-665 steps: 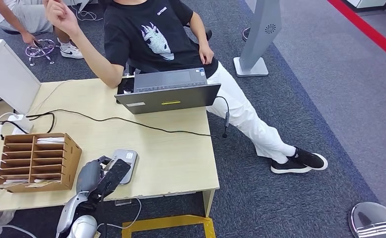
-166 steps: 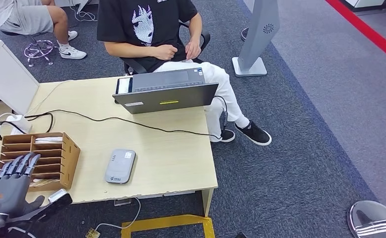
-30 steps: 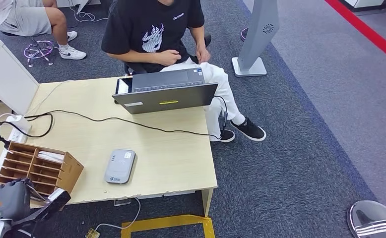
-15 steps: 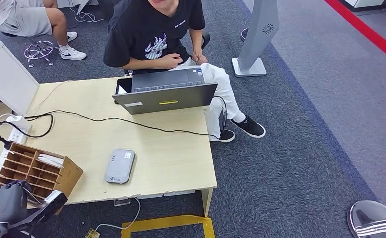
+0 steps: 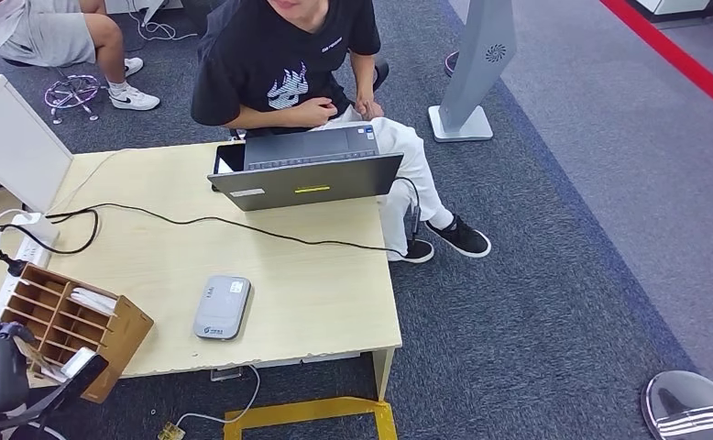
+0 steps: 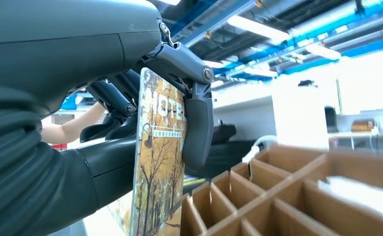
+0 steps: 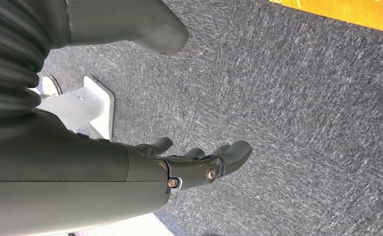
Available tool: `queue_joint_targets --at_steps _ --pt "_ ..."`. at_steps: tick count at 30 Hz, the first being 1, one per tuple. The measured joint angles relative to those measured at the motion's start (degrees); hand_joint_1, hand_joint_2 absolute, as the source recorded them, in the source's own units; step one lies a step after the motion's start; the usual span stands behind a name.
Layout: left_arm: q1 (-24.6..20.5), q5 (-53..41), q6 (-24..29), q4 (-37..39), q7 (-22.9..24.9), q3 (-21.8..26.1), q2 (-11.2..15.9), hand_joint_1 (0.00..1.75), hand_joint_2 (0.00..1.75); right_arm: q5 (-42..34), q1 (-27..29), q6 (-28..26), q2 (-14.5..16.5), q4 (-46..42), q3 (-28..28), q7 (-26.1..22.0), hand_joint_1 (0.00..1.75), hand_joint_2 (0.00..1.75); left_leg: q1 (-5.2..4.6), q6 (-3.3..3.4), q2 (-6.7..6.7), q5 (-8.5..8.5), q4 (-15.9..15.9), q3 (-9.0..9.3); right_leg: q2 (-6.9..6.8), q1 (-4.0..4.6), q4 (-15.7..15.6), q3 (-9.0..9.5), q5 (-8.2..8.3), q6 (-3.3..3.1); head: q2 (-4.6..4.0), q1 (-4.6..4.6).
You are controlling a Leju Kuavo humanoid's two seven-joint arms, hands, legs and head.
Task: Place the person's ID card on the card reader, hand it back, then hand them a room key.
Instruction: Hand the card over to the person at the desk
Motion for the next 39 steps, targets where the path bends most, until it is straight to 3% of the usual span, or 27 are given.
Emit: queue_joint_targets --at_steps 5,11,18,28,39 --pt "-0.78 1.17 5.5 -4.55 -1.07 2.99 -0.11 1.75 1.75 -0.13 0.14 0.56 0.12 0.01 0.0 0.28 0.0 1.75 0.02 0.0 0.0 0.0 0.01 0.0 0.0 0.0 0.0 -0.02 0.0 0.0 0.0 0.03" --pt "-3.86 1.53 4.65 -11.41 -1.14 8.15 1.22 1.75 1.75 -0.5 0.63 0.55 0.15 0.08 0.0 0.32 0.0 1.75 0.04 -0.01 -0.01 0.01 0.0 0.0 0.0 0.01 0.02 -0.01 0.0 -0.01 0.0 0.02" --pt "-5.45 1.25 4.02 -13.96 -1.16 11.4 2.59 1.75 1.75 -0.86 0.86 0.55 0.15 0.22 0.0 0.31 0.0 1.75 0.03 -0.01 0.0 0.01 0.0 0.0 0.01 0.01 0.01 -0.02 0.0 -0.01 0.0 0.03" --pt "-10.3 -0.9 1.93 -11.14 -1.11 12.6 5.26 1.75 1.75 -0.56 0.83 0.47 0.15 0.26 0.0 -0.09 0.0 1.75 0.03 -0.02 -0.01 0.02 0.0 0.0 0.0 0.01 0.01 -0.02 0.02 -0.02 0.0 0.02" --pt "-13.38 -4.32 2.03 -10.02 -1.01 10.62 4.54 1.75 1.75 -0.19 0.77 -0.13 0.15 0.26 0.0 -0.33 0.0 1.75 0.01 -0.02 0.0 0.02 0.01 -0.01 0.01 0.0 0.0 -0.06 0.02 -0.02 0.0 0.03"
